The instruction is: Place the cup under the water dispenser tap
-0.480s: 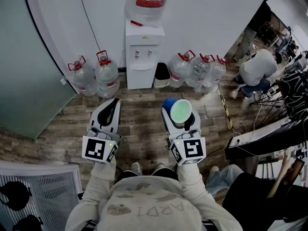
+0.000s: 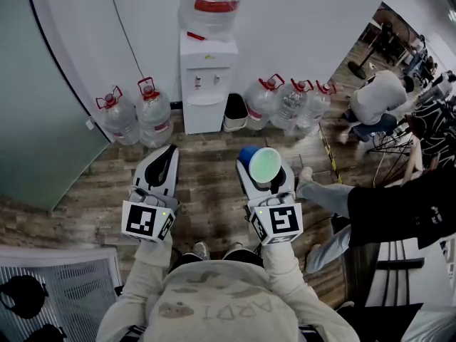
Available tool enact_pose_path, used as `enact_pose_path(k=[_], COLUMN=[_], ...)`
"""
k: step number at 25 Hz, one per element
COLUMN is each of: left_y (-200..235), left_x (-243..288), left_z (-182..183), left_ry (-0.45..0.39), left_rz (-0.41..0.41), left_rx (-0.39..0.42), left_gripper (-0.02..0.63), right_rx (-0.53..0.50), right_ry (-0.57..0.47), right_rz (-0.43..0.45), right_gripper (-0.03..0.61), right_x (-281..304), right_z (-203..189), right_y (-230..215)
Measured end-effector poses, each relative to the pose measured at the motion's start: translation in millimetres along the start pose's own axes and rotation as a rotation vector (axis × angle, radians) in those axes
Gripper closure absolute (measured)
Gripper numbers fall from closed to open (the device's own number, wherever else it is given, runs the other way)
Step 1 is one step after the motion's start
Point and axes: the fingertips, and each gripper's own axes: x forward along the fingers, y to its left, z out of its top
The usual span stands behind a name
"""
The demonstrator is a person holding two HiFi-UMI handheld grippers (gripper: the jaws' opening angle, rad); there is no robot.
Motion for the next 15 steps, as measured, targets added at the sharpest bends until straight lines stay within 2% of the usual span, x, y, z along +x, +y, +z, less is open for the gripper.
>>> enact_pose_path(k=[10, 15], left_y=[6, 17], left_x=[7, 25], left_z=[-10, -15], left_ry=[0.01, 0.02], left_rz=[-0.02, -0.019], left_rx=[-0.011, -0.014], left_gripper=[0.607, 0.607], right_rx=[0.015, 0.023], right_ry=[0.014, 0.016], right_rz=[-0.015, -0.014], right_gripper=[0.272, 0.272], right_x=[7, 30], right_z=[-8, -11], right_y=[-2, -14])
